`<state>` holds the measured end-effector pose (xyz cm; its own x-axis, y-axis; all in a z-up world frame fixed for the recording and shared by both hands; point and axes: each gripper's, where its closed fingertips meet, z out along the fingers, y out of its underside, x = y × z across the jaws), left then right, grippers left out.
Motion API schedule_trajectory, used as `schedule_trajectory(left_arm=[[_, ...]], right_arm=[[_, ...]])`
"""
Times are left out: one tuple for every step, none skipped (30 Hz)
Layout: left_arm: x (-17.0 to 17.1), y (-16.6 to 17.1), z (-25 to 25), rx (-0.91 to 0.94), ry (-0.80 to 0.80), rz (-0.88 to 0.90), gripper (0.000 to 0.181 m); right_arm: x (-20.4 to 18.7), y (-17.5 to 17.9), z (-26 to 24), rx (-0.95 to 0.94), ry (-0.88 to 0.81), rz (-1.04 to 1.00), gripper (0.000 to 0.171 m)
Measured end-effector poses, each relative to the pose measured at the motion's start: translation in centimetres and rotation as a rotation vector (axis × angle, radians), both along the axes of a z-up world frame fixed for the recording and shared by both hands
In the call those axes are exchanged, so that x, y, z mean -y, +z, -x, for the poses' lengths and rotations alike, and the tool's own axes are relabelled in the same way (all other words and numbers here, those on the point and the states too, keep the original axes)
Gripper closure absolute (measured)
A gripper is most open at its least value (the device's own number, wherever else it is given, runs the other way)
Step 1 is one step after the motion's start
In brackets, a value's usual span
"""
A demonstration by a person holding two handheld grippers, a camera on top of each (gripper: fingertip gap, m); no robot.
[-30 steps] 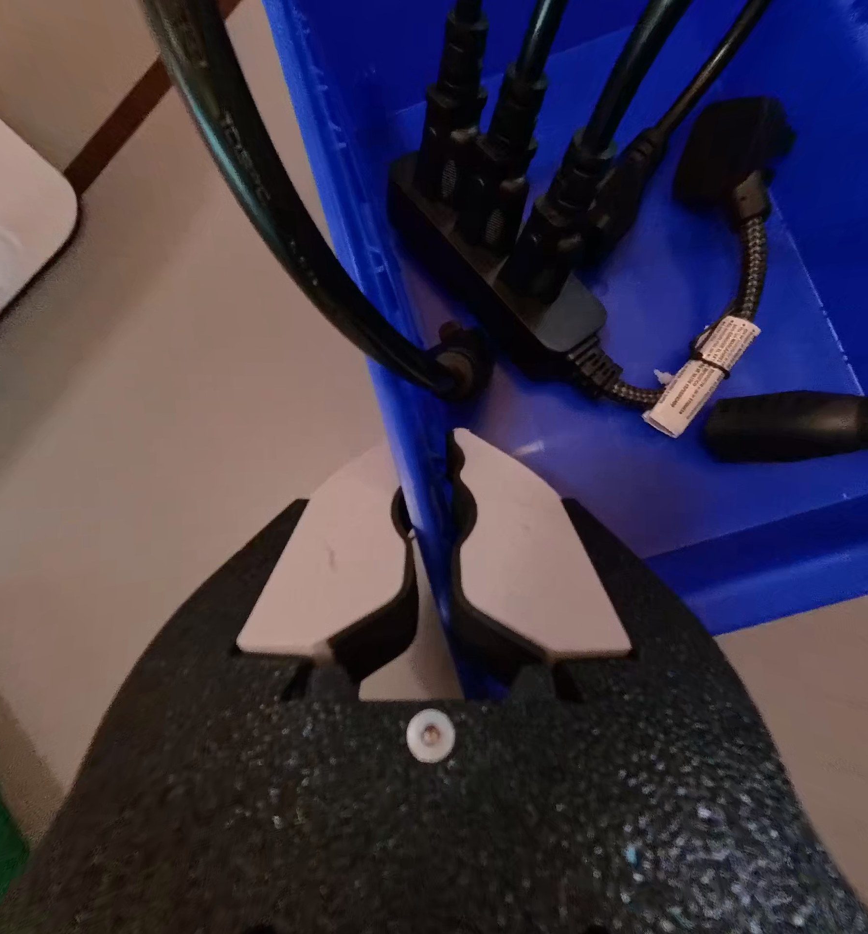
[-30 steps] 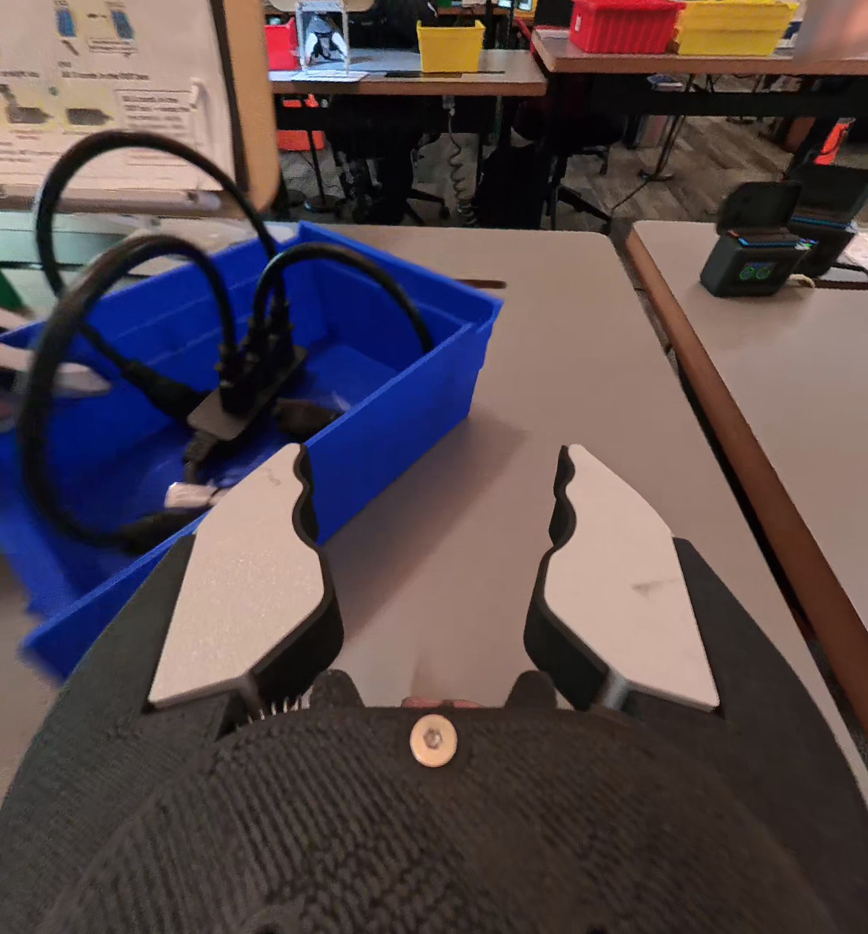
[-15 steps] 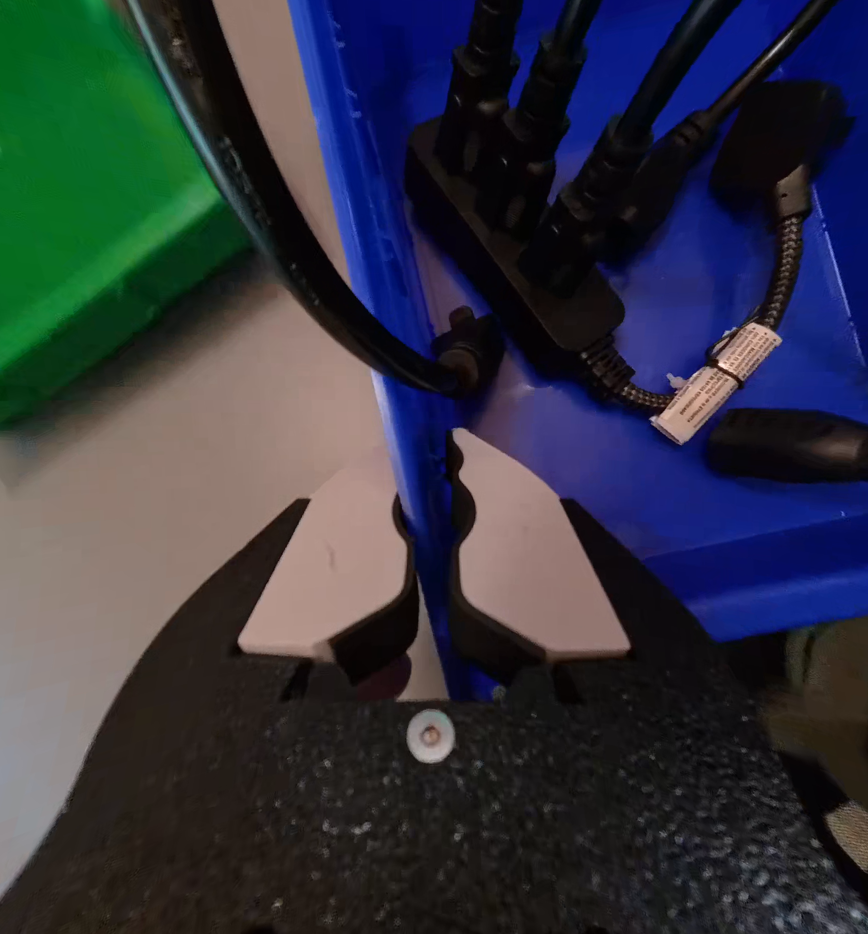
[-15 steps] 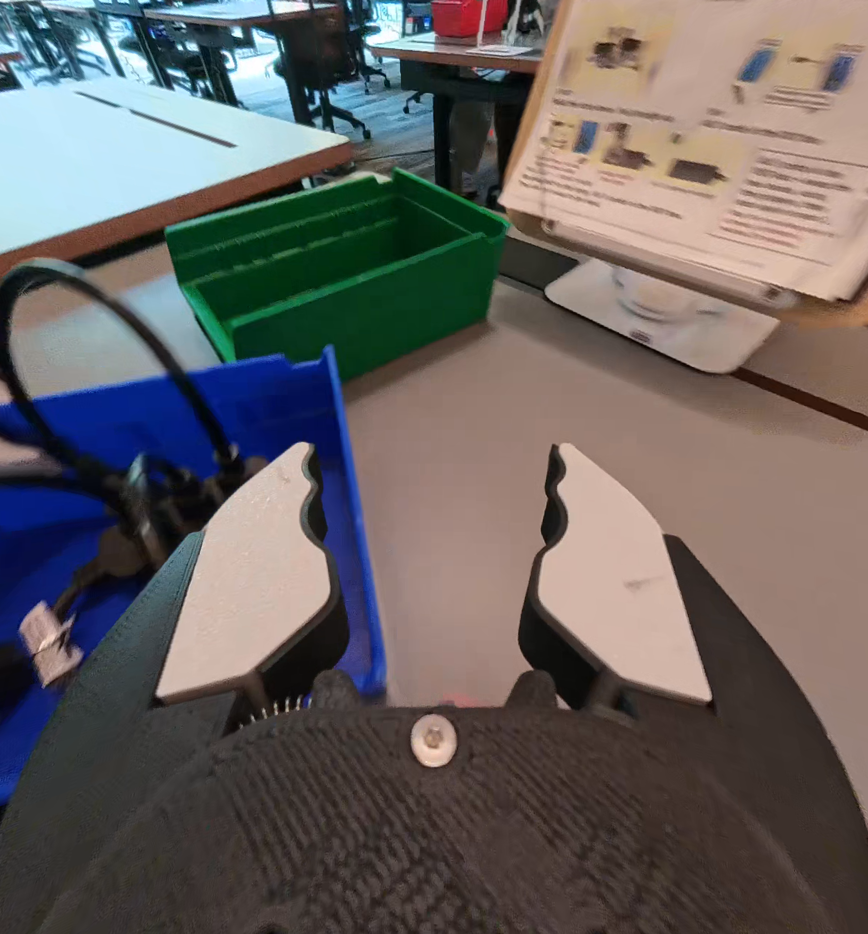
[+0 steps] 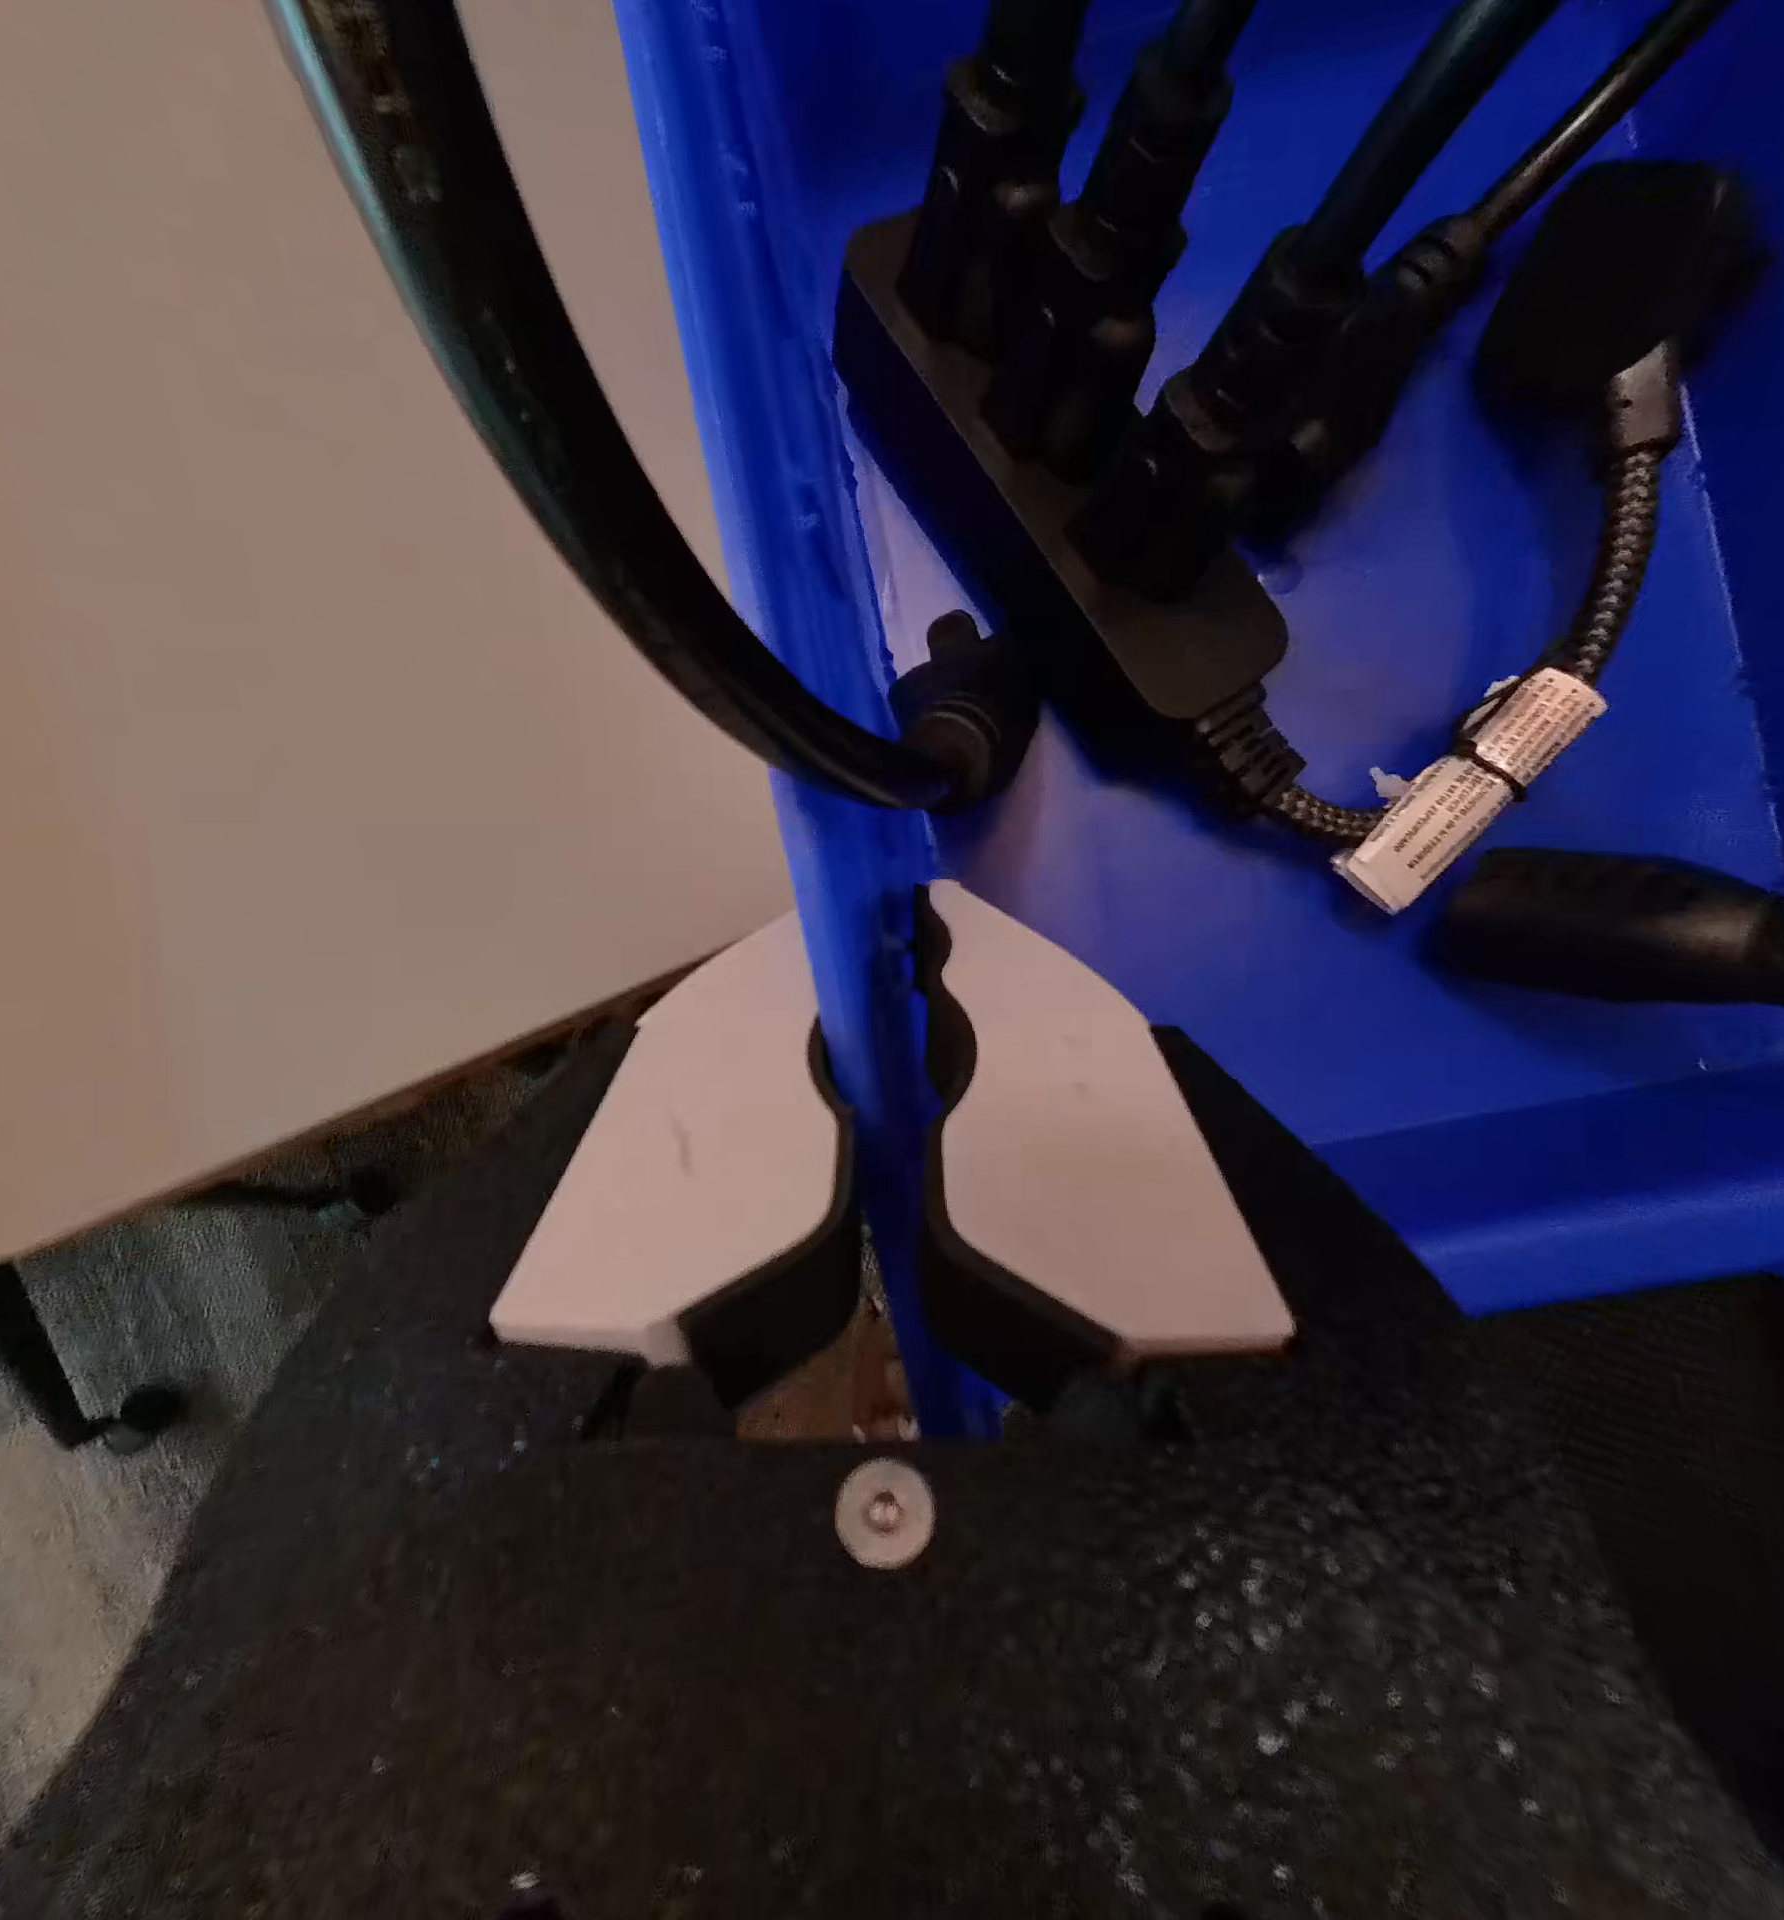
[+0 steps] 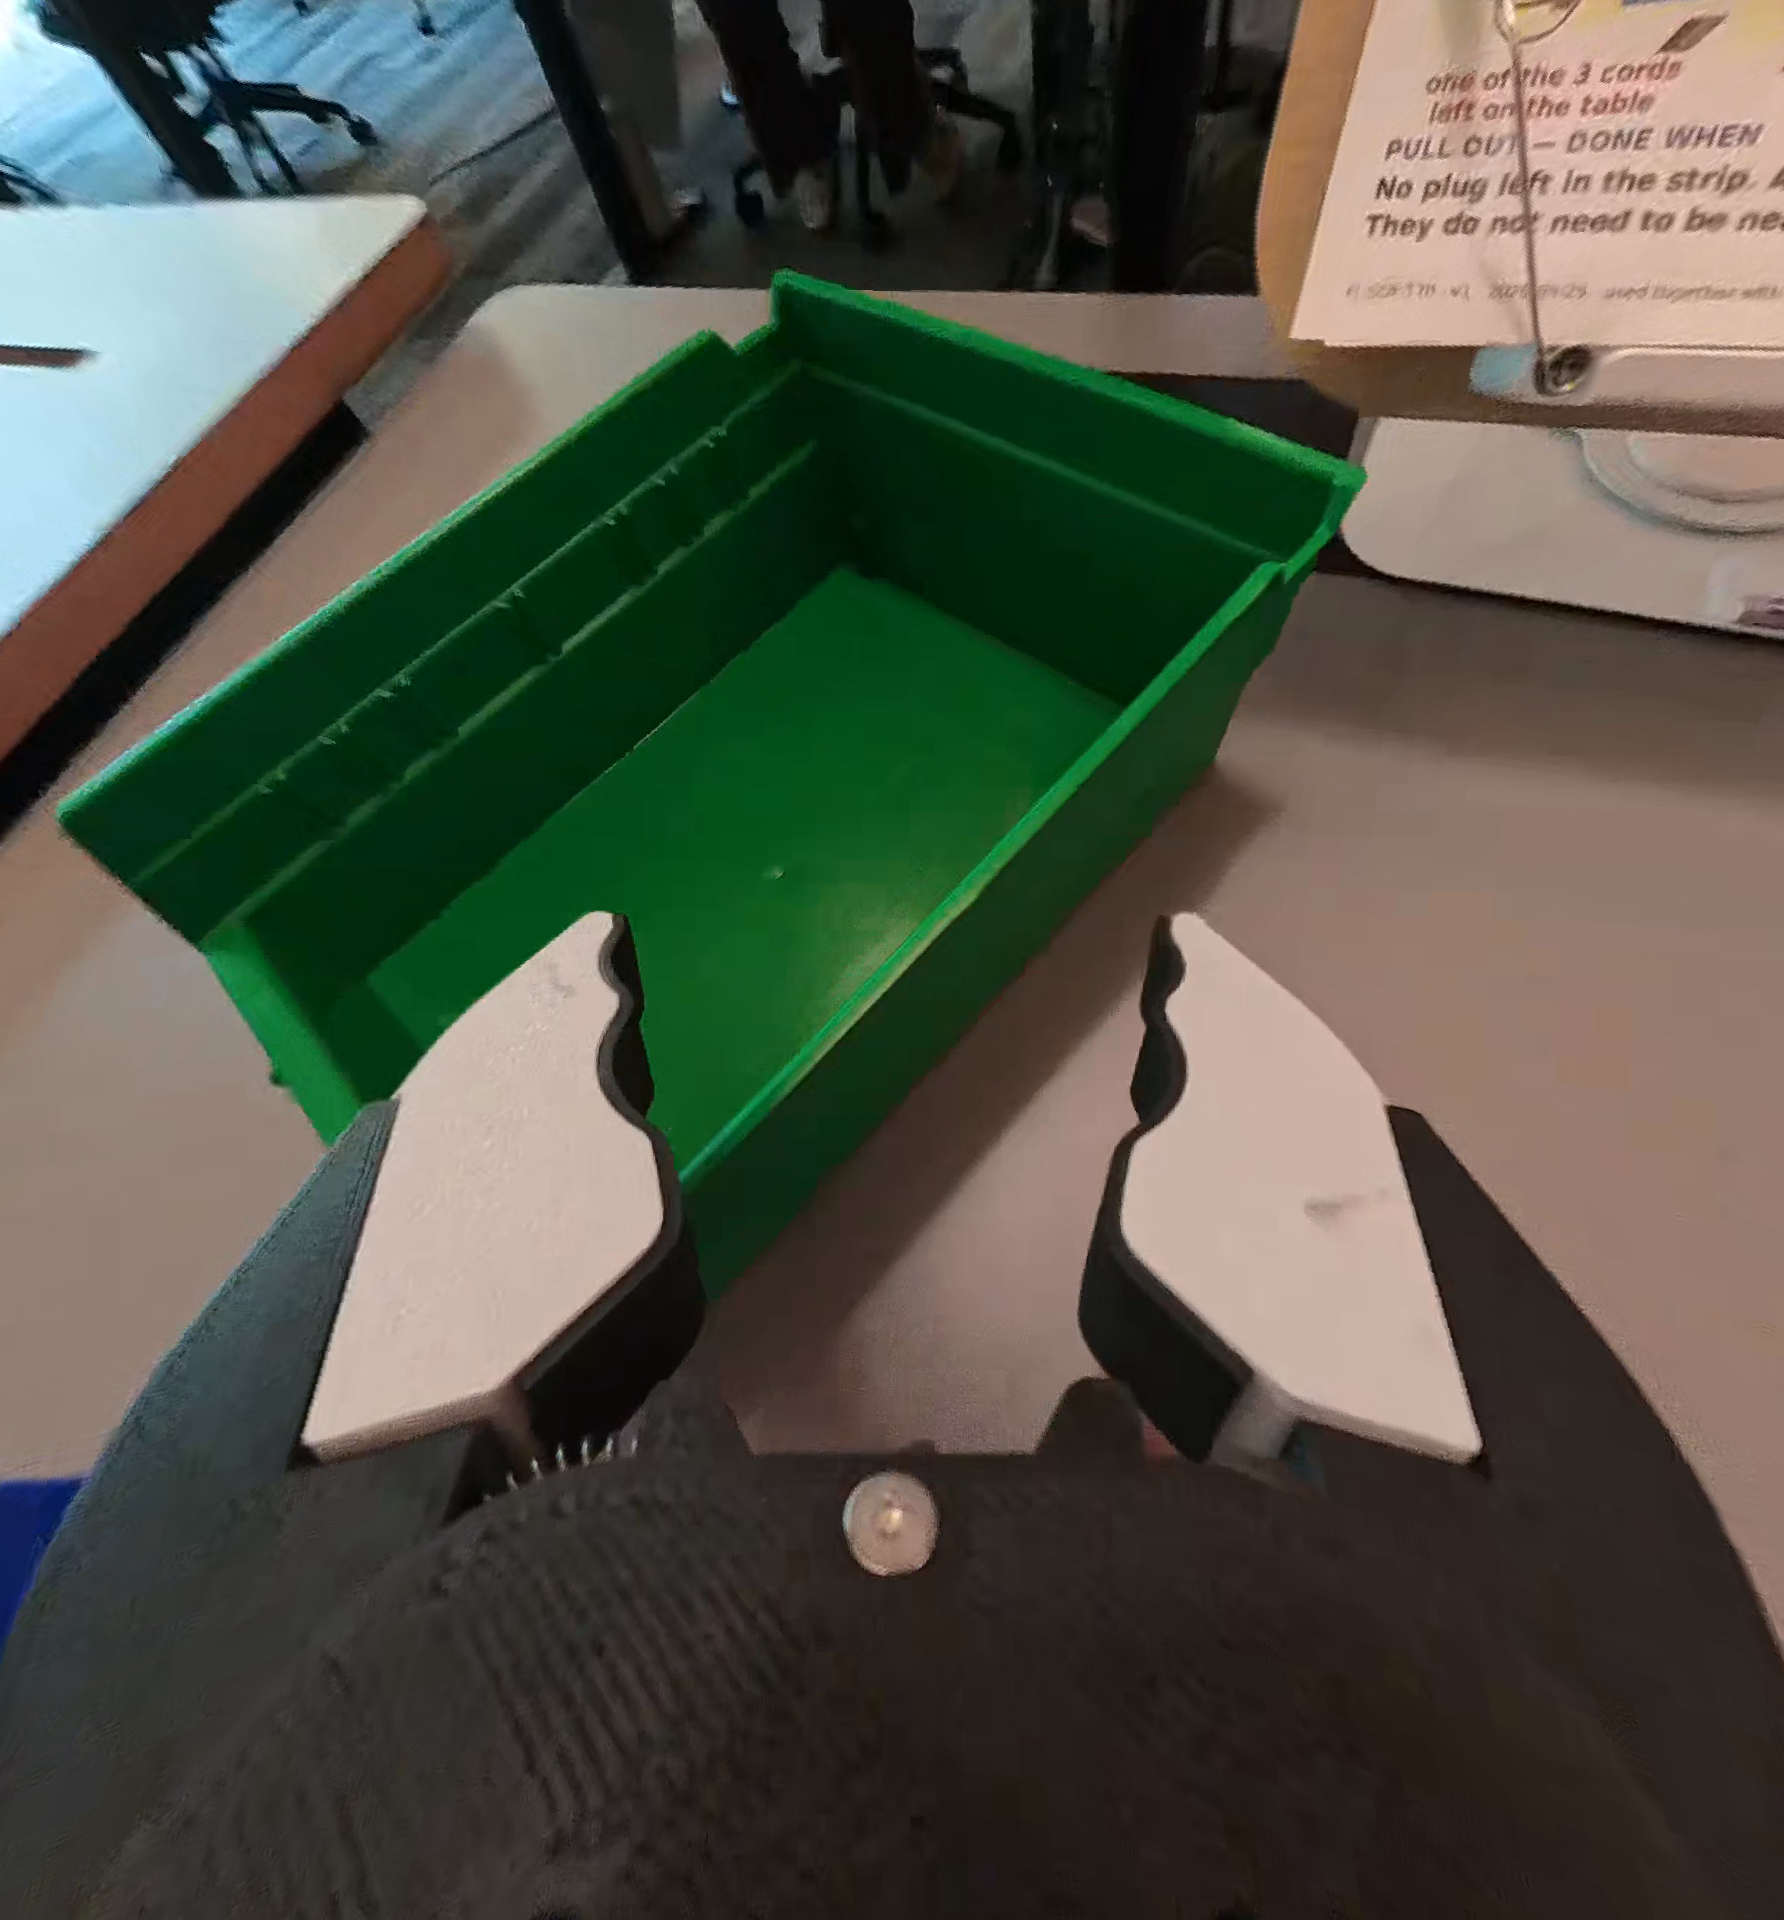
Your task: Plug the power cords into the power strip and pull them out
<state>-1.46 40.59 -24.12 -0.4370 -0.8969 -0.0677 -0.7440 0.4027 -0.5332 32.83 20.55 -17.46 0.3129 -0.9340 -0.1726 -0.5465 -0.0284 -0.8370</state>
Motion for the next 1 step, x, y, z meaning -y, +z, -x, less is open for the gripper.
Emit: schedule_trajectory(left_arm=[[-0.92, 0.00, 0.39, 0.000, 0.028, 0.000, 0.175]], right_arm=[[-0.06, -0.52, -0.30, -0.007, -0.024, 0.030, 0.077]])
